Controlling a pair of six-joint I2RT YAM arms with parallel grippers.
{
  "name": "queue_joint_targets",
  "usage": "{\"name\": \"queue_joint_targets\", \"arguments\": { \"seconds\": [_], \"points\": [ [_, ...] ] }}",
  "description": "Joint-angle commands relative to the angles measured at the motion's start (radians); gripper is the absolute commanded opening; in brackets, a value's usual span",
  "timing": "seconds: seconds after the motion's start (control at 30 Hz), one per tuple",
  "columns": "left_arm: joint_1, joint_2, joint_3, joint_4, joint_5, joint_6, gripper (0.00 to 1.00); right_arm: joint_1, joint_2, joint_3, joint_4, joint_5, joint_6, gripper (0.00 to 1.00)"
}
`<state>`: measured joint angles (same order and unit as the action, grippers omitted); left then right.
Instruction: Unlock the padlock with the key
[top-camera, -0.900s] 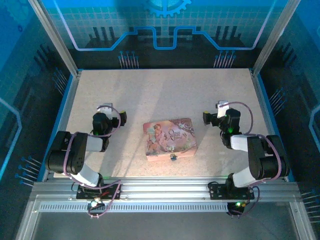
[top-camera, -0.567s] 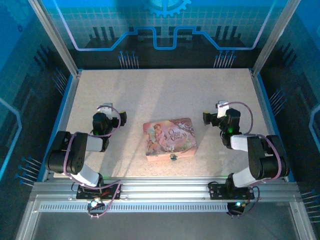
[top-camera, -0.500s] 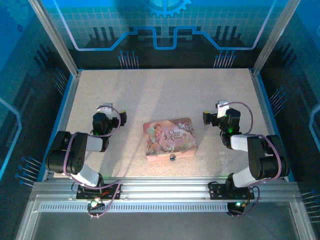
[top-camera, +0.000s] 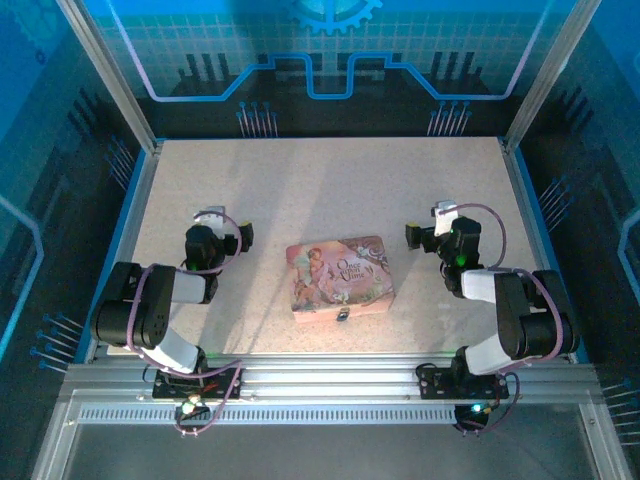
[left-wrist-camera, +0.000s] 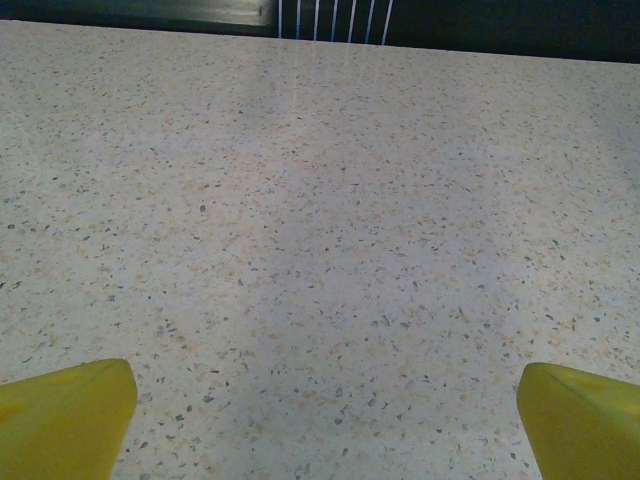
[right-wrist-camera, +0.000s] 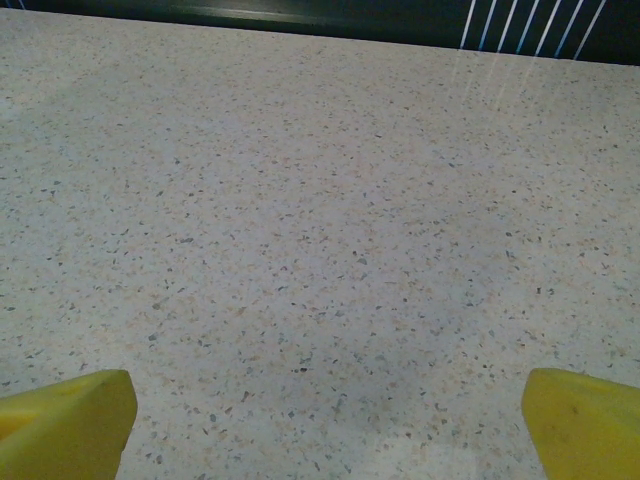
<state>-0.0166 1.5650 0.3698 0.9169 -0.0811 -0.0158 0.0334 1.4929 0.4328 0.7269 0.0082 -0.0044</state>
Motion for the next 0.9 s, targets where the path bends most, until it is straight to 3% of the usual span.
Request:
{"name": "queue_joint_targets", "arguments": {
  "seconds": [0.0,0.17,0.37,0.47,0.57,0.73,0.87],
  "points": [
    [0.009,-0.014,0.003,0.021,0.009,0.020,0.99,-0.008,0.002,-0.009,0.036,-0.010,0.012,1.00],
    [0.009,-0.032,-0.073,0.154,0.011,0.019,0.99,-0.031,-0.069,-0.015,-0.014,-0.012,0.041,1.00],
    [0.007,-0.153,-0.076,0.053,0.002,0.021,0.99,-0.033,-0.206,0.022,-0.199,0.018,0.068,1.00],
    [-0.003,-0.295,-0.045,-0.140,-0.017,-0.001,0.99,-0.029,-0.299,0.084,-0.392,0.014,0.136,1.00],
    [-0.003,-0.435,0.070,-0.510,-0.008,-0.168,0.99,-0.023,-0.365,0.170,-0.619,-0.026,0.225,1.00],
    [-0.012,-0.574,0.106,-0.693,0.134,-0.434,0.99,0.012,-0.437,0.250,-0.843,-0.173,0.367,1.00],
    [-0.065,-0.622,0.173,-0.883,0.213,-0.555,0.99,0.080,-0.484,0.250,-0.930,-0.191,0.450,1.00]
  ]
}}
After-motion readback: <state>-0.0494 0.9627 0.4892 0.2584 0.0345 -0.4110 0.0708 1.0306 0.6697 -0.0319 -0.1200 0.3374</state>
